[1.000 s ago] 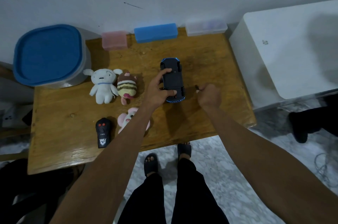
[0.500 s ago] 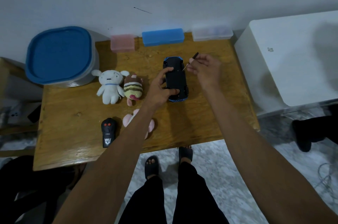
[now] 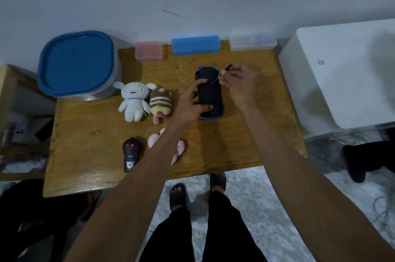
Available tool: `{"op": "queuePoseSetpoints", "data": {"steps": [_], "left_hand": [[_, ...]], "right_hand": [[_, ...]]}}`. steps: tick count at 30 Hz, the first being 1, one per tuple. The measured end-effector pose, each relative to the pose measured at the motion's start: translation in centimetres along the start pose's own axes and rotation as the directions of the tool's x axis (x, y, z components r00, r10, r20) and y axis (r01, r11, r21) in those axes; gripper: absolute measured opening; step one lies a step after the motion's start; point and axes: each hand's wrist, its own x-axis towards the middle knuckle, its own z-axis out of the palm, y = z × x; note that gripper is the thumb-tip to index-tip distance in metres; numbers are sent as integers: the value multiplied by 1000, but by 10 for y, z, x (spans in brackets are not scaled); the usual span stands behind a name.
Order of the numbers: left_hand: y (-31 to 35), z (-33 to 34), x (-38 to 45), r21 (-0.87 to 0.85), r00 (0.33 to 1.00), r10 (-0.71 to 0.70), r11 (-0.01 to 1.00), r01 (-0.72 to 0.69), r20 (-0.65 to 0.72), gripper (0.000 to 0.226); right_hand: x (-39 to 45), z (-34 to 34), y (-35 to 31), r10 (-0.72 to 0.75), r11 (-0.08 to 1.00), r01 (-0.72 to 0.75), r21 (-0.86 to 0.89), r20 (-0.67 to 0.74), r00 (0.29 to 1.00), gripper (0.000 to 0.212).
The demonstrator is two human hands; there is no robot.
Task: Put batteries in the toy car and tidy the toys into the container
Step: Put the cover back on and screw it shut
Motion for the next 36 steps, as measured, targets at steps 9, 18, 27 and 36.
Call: {"op": "queuePoseSetpoints", "data": {"steps": [9, 18, 27, 36], "left_hand": [[-2, -2, 2, 2, 1000, 17, 1000, -17, -3, 78], [3, 1, -1, -10, 1000, -19, 1000, 20, 7, 76], [3, 4, -2, -50, 999, -49, 998, 50, 11, 76], [4, 7, -2, -59, 998, -62, 996, 63, 22, 76]], "right_hand": [[1, 1, 2, -56, 998, 56, -32, 14, 998, 11], [2, 3, 6, -242, 943, 251, -217, 68, 968, 20], [0, -1, 8, -450, 806, 454, -380, 105, 887, 27], [-1, 0, -1, -488, 783, 466, -412, 58, 871, 20]]}}
